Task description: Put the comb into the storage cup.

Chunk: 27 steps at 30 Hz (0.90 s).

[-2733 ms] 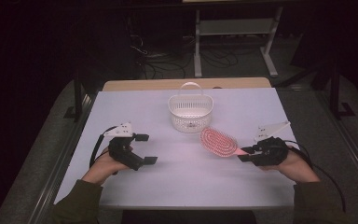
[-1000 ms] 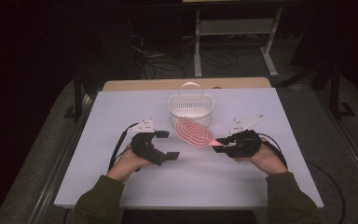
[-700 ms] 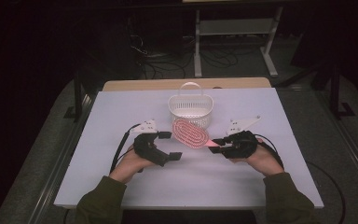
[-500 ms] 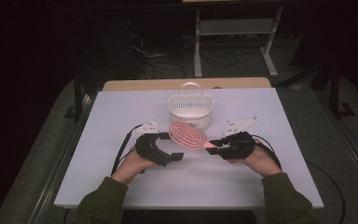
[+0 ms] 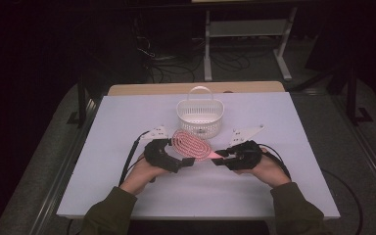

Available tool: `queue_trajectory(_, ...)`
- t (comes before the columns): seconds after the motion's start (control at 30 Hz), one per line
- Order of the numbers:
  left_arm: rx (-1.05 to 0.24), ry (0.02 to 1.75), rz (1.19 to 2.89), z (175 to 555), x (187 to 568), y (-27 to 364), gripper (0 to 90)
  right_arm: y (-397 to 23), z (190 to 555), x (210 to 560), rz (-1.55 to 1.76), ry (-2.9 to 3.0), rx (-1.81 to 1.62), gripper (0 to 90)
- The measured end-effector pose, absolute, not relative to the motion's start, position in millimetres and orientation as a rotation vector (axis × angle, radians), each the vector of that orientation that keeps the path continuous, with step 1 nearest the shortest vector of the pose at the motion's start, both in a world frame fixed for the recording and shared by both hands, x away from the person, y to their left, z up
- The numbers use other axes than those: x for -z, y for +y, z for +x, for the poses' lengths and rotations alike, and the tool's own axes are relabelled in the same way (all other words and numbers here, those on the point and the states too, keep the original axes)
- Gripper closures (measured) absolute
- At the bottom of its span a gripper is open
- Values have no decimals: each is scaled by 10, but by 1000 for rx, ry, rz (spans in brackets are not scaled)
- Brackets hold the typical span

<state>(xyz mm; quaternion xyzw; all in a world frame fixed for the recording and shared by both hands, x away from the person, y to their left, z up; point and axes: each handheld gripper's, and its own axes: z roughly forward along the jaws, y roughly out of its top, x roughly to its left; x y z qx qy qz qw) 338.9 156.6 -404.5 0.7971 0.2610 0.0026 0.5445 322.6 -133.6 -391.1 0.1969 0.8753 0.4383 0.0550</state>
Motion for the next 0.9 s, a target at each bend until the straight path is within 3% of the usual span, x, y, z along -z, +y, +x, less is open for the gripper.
queue_trajectory(0.13, -17, 630, 1878, 3387, 4037, 1571, 4, -1320, 3222, 3917, 597, 2658, -1335, 683)
queue_trajectory(0.9, 4, 673, 1811, 3422, 4011, 1661, 215, -1260, 3208, 3924, 574, 2649, -1326, 683)
